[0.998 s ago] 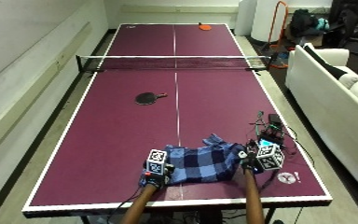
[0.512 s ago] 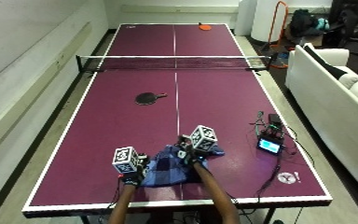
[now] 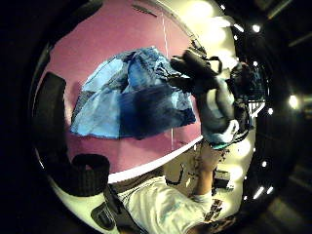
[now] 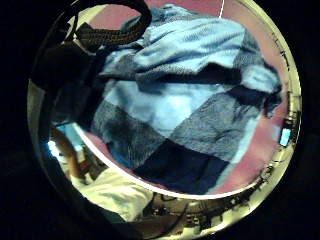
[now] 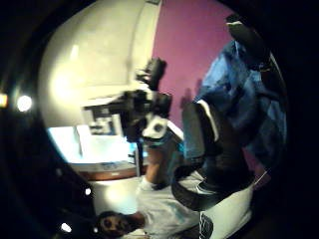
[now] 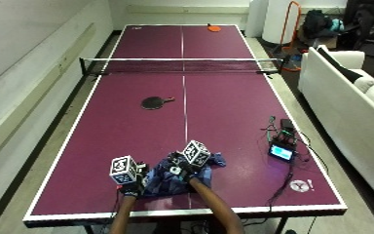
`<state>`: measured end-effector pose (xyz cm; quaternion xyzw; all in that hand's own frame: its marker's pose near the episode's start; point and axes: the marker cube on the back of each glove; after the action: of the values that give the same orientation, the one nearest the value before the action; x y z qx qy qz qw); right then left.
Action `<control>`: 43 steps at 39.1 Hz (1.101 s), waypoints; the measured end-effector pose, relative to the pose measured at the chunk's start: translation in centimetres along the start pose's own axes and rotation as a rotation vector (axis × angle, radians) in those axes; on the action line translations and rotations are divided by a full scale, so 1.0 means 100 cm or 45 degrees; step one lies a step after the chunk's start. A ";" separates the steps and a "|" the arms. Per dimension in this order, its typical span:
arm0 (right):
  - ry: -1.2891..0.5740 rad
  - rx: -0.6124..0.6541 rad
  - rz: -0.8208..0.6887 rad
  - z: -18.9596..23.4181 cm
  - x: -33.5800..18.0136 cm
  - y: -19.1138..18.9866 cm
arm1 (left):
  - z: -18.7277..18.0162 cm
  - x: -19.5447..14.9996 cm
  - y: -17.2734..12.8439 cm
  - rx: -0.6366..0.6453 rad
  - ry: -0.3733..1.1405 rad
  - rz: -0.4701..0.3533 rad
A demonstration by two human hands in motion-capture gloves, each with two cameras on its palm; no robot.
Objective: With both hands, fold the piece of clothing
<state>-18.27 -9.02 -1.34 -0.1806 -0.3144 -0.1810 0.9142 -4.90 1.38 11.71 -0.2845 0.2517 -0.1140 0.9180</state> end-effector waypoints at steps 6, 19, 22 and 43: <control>-0.183 0.151 -0.007 -0.031 0.034 0.025 | 0.000 0.015 -0.004 0.020 -0.015 0.046; 0.482 0.264 0.419 -0.063 0.161 0.085 | 0.003 0.076 -0.021 0.109 -0.222 0.198; 0.556 0.259 0.470 -0.058 0.178 0.083 | 0.011 0.083 -0.026 0.125 -0.240 0.223; 0.630 0.354 0.470 -0.045 0.185 0.100 | 0.016 0.099 -0.012 0.082 -0.292 0.271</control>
<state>2.10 -6.34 5.00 -0.0588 -0.0664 -0.0061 0.9960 4.27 -2.37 9.60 -0.2377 0.1702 0.0093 0.9563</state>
